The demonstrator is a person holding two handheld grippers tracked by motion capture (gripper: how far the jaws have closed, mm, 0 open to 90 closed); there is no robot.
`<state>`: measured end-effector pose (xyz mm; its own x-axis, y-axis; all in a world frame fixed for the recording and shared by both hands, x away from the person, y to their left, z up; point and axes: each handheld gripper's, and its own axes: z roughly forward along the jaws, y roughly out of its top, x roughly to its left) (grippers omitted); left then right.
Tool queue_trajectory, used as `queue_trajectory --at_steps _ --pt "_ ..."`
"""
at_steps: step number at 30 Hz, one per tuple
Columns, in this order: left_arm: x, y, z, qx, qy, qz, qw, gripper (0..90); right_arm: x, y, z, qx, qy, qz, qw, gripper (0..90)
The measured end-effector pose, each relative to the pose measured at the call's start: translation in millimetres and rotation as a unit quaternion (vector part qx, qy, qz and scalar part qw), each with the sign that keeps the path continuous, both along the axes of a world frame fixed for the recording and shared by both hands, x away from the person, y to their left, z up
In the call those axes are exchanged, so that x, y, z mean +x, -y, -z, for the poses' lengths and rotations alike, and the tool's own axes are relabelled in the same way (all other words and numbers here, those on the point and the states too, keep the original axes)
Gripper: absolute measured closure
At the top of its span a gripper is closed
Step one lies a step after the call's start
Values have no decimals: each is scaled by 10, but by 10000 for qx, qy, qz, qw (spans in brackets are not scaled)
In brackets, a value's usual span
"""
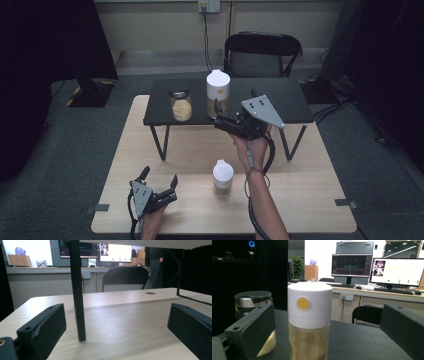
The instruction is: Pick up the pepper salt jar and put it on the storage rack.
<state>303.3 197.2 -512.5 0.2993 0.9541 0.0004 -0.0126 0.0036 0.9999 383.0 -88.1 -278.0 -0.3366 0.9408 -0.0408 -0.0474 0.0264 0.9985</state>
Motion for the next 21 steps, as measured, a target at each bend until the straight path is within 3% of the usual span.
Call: queue_trajectory --at_steps 21 --pt "0 0 0 0 -1 0 10000 12 -163 237 244 101 -24 206 9997 0"
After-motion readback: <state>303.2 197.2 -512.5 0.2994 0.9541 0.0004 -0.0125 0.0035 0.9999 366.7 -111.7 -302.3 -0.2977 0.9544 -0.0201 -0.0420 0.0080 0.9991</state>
